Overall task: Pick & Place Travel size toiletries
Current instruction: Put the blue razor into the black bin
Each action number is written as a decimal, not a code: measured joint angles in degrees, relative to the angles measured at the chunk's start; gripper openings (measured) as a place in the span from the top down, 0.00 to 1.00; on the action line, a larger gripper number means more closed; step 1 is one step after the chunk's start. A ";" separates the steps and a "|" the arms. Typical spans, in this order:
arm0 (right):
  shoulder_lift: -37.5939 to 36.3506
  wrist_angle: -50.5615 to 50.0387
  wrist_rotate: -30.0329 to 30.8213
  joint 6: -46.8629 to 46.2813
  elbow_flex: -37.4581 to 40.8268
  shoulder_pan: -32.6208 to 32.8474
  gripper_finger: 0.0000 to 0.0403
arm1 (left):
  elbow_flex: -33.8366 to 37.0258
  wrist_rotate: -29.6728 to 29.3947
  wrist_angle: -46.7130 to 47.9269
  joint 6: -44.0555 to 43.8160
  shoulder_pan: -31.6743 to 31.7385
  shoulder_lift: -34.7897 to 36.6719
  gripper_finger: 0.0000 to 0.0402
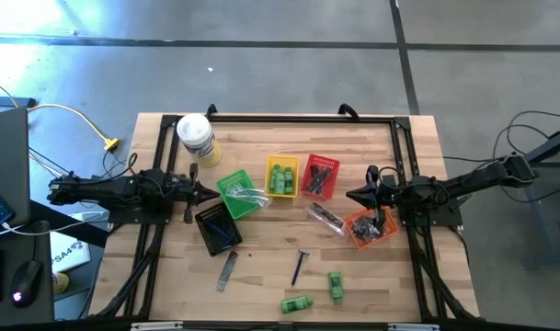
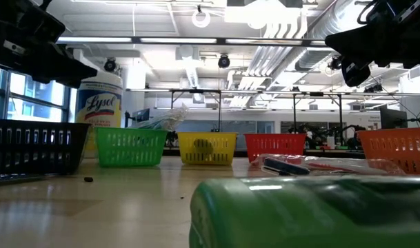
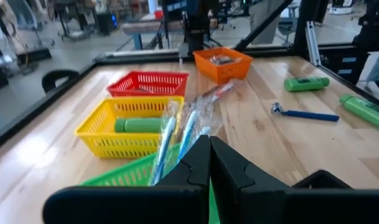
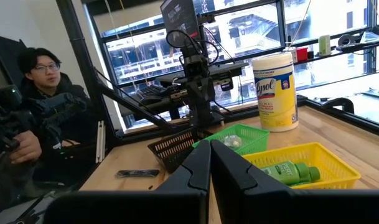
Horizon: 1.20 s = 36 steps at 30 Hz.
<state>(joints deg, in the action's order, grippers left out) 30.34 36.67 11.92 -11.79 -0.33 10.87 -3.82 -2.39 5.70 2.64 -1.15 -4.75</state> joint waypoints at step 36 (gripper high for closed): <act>0.00 0.02 -0.10 -0.24 -0.01 0.00 0.99 | 1.69 3.69 -11.80 4.51 -0.02 0.02 1.00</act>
<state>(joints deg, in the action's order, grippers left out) 30.35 36.69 11.83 -12.03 -0.34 10.87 -2.13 1.30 -6.10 7.15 -1.17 -4.73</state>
